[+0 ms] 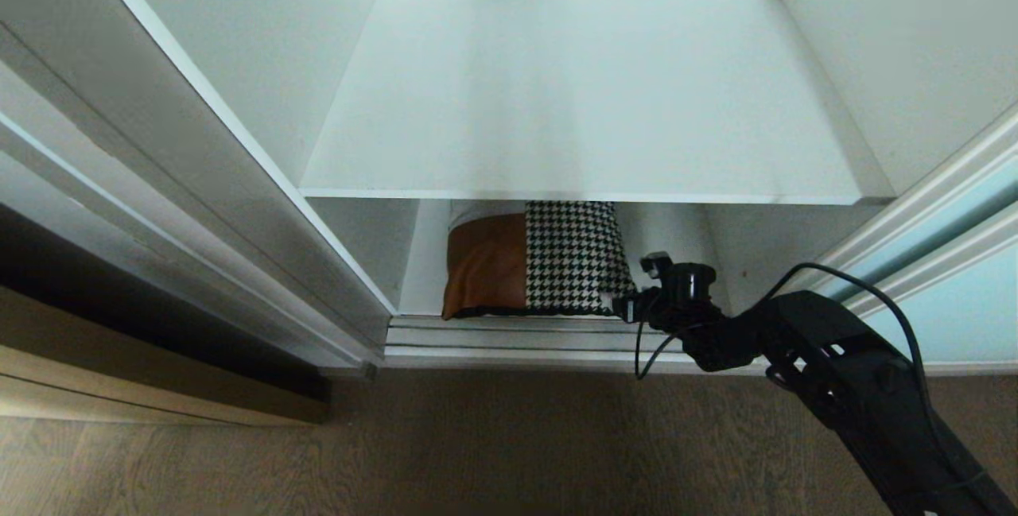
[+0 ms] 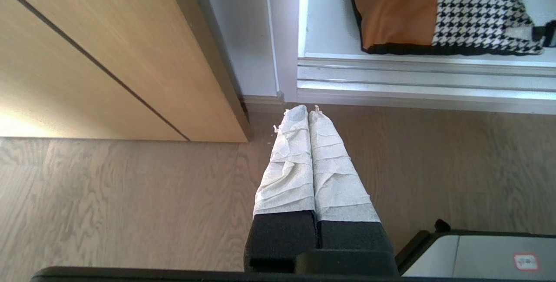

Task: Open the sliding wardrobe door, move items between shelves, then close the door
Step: Place the pillow on the higher shelf

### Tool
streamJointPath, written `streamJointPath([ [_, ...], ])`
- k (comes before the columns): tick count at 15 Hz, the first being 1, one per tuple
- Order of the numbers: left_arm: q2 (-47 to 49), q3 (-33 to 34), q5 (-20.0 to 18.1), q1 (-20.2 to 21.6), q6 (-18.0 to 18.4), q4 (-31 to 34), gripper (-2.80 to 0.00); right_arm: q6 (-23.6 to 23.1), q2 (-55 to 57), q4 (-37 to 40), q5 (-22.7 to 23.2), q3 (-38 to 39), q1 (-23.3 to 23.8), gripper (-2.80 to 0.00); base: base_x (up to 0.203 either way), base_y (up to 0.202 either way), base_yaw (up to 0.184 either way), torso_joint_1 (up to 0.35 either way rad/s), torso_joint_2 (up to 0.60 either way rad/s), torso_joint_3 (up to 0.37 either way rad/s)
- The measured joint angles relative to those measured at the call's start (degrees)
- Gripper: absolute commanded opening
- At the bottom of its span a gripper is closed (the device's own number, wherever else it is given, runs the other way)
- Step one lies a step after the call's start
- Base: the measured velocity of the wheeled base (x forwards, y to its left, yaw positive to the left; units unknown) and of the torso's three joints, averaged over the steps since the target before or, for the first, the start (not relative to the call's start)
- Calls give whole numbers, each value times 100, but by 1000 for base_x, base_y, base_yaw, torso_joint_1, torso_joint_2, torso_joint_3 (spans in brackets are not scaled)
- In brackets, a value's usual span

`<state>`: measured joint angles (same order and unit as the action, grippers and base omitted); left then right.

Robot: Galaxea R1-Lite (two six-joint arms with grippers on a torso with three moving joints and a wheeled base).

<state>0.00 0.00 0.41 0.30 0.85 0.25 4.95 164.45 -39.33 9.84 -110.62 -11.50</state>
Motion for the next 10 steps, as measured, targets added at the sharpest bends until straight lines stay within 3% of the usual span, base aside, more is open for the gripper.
streamJointPath([
  [10, 0, 0, 2, 0, 2, 2, -280, 78, 112, 32, 171, -18, -216, 0, 0, 0, 0, 0, 0, 0],
])
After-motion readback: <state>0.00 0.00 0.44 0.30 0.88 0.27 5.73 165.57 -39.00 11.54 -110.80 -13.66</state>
